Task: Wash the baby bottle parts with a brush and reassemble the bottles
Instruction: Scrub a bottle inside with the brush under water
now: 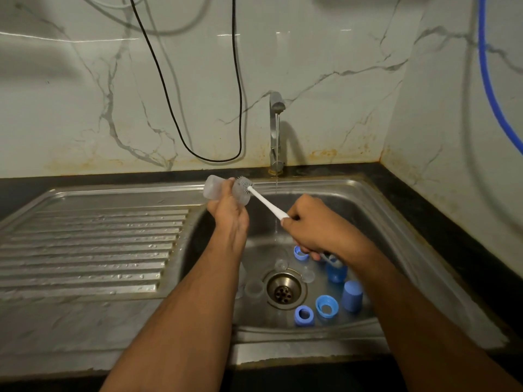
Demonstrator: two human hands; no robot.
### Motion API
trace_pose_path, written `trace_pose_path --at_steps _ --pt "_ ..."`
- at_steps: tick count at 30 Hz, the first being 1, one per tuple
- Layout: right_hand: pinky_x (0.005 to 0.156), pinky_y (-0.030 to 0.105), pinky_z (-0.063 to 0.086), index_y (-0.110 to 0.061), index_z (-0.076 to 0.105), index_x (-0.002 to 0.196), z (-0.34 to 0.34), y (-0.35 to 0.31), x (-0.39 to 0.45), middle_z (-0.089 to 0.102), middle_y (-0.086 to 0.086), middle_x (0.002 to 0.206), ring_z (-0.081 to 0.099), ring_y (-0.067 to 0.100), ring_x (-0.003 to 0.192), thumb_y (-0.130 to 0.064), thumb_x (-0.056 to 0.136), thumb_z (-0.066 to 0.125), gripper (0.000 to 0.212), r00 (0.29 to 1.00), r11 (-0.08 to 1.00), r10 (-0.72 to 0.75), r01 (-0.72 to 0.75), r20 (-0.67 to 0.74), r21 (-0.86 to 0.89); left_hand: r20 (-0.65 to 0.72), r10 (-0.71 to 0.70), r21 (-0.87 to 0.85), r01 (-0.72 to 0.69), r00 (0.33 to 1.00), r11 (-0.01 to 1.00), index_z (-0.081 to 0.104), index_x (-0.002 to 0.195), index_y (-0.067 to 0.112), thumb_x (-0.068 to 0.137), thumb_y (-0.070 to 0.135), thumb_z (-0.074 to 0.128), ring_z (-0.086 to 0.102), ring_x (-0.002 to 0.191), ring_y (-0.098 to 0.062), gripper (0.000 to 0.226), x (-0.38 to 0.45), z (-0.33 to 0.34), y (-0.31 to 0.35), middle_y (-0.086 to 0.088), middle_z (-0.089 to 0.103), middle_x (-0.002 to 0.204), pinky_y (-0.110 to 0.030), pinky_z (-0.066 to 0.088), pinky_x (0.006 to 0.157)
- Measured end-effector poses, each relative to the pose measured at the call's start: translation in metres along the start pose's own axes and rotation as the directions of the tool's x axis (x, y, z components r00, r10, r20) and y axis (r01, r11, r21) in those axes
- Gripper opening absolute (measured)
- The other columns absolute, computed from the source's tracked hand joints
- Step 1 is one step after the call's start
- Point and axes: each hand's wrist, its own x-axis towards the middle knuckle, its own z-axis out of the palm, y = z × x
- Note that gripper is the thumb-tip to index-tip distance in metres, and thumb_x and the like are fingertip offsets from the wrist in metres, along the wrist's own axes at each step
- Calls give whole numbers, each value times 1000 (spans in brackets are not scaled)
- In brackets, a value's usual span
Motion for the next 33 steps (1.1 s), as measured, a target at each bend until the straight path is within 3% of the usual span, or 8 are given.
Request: trace_pose_path --at_steps 4,7,12,18,21,26,30,33 --pt "39 23 43 -8 59 102 3 2 0 62 10 71 50 11 40 -22 105 50 17 1000 1000 -4 4 4 -4 10 9 11 -9 1000 1000 57 108 13 85 8 75 64 102 -19 29 1 -2 -1 -8 62 106 -36 58 88" --pt "38 22 41 -6 61 98 -8 3 -3 59 8 64 48 8 38 -22 106 50 21 997 997 4 -10 76 78 0 33 -35 -33 999 999 59 105 11 86 7 74 64 94 -17 24 7 -3 6 -7 62 101 -29 59 77" --pt "39 24 42 -8 58 102 6 2 3 62 13 74 49 13 39 -24 105 48 18 999 999 17 -15 -36 52 53 6 -36 -4 999 999 56 129 3 84 8 77 67 95 -18 51 -5 4 -5 -11 64 109 -26 59 64" --pt "37 23 40 -6 63 97 1 4 0 60 12 68 45 12 34 -20 103 50 19 998 999 17 -14 -54 53 82 16 -72 -10 997 997 58 127 8 82 21 82 67 107 -23 52 4 -1 -3 -11 66 119 -43 59 91" --pt "36 21 41 -5 62 101 6 1 0 58 8 70 48 9 35 -20 104 51 19 997 1000 -6 5 -81 -14 61 9 -25 -7 998 1000 59 128 7 85 14 78 66 107 -22 48 6 -1 -5 -9 66 114 -43 58 93" --pt "41 23 45 -10 59 109 1 1 -6 64 12 73 52 12 45 -23 104 51 16 999 1000 25 -26 32 13 -54 -39 -64 36 998 997 58 127 4 80 9 81 70 105 -25 52 11 -5 0 -17 68 119 -42 60 89" --pt "39 21 43 -8 57 110 7 -7 -3 59 9 72 51 11 41 -22 105 49 17 999 999 8 -9 -35 -41 20 -23 -48 24 1000 999 58 125 4 86 6 76 68 102 -21 43 1 1 -6 -13 67 113 -32 61 80" --pt "37 19 42 -8 57 110 11 -8 -2 59 7 71 51 10 38 -22 105 48 18 999 999 14 -15 -41 -44 45 -35 18 34 998 999 59 125 5 85 8 76 68 103 -19 44 -7 4 -11 -11 66 115 -35 59 87"
